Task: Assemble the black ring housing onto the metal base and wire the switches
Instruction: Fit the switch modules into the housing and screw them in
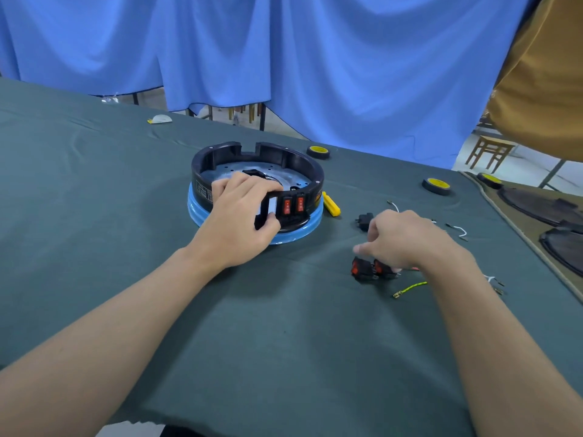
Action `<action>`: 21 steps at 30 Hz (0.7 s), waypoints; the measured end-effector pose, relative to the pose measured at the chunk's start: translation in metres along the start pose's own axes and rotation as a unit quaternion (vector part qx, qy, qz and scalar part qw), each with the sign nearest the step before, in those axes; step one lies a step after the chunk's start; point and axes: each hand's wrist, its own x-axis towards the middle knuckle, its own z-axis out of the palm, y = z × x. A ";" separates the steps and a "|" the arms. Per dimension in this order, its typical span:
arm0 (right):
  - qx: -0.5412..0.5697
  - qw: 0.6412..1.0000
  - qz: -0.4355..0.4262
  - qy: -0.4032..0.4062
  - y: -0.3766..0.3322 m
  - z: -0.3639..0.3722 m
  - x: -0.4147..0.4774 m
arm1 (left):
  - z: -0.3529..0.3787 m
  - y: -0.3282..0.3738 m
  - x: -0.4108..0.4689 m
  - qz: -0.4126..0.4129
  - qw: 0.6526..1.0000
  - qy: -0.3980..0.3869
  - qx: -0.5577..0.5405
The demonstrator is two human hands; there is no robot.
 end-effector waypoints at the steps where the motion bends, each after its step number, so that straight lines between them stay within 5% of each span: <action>1: -0.010 1.000 -0.004 -0.003 -0.001 0.000 -0.001 | 0.000 0.000 0.000 0.001 1.000 0.002 -0.005; 9: -0.027 0.999 0.005 -0.024 0.002 -0.004 -0.007 | -0.007 -0.012 0.000 -0.061 0.997 0.036 0.043; 15: 0.027 0.999 -0.003 0.045 -0.004 -0.007 -0.007 | -0.004 -0.011 -0.001 -0.051 0.995 0.033 0.074; 18: 0.105 0.985 -0.107 0.090 -0.008 -0.012 -0.010 | -0.004 -0.006 -0.001 -0.037 0.997 0.032 0.061; 21: 0.264 0.934 -0.236 0.052 -0.023 -0.011 -0.021 | -0.004 0.000 -0.002 -0.014 0.998 0.019 0.054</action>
